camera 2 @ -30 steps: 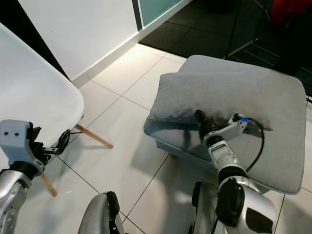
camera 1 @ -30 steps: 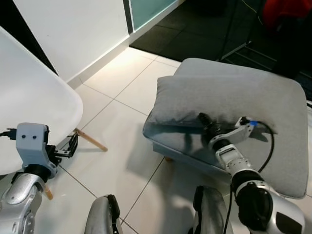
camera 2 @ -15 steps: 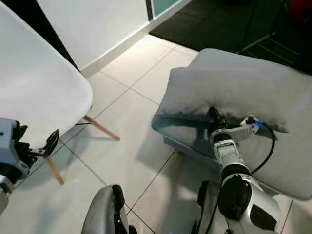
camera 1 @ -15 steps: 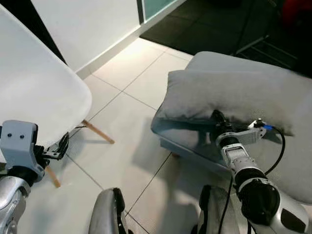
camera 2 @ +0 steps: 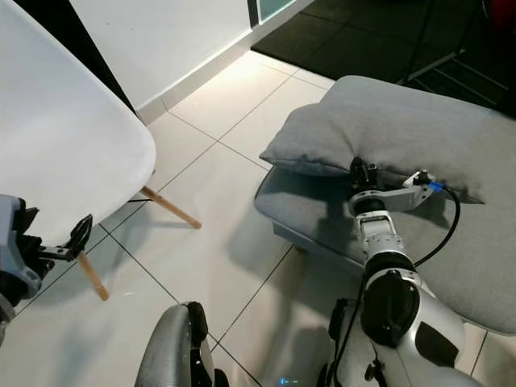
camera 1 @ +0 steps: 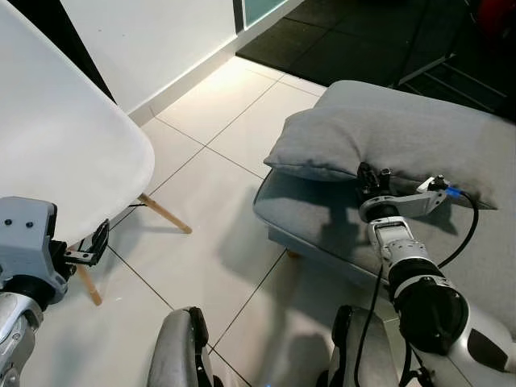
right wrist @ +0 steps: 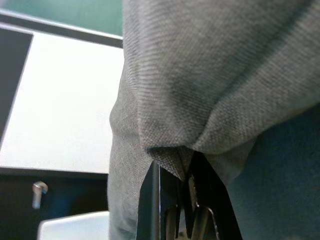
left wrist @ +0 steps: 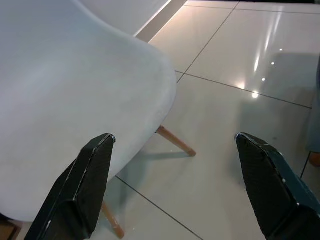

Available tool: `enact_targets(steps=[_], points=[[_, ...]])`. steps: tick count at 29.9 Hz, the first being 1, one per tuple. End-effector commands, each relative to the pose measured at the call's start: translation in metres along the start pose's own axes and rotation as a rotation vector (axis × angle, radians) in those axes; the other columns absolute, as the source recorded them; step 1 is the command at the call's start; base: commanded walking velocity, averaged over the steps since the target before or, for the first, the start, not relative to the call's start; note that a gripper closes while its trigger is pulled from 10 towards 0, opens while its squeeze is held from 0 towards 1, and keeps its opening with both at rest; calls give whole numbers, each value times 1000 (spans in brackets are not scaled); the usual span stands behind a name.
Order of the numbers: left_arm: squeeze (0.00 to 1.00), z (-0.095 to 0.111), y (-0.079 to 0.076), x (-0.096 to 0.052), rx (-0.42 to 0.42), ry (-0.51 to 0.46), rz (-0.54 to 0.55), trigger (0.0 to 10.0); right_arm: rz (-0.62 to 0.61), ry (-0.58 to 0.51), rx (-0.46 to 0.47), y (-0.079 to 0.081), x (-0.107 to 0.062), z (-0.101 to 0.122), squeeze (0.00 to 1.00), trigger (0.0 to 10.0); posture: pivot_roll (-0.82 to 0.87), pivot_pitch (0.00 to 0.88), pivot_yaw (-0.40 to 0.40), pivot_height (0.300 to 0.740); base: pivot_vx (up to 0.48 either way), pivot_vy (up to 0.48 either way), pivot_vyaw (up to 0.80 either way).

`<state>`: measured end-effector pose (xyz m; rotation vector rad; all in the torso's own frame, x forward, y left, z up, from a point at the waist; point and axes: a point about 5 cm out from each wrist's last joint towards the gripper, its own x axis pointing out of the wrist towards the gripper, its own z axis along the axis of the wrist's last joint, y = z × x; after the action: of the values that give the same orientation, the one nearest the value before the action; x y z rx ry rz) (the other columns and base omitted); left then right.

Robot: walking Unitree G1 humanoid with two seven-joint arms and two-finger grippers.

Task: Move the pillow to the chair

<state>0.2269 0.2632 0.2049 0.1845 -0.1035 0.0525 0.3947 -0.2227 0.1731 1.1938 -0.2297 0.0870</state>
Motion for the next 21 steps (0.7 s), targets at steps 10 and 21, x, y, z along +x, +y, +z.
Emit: enact_targets(steps=[10,21], points=[[0,-7,-11,7,-66,5,-6,10000,150,119,-341,33,17,-1,0,0,173,313,65,436,0,0,0],[0,-23,-48,41,-210,1,-56,10000,488,321,-413,62,9,-38,0,0,-22,172,28,455,0,0,0]])
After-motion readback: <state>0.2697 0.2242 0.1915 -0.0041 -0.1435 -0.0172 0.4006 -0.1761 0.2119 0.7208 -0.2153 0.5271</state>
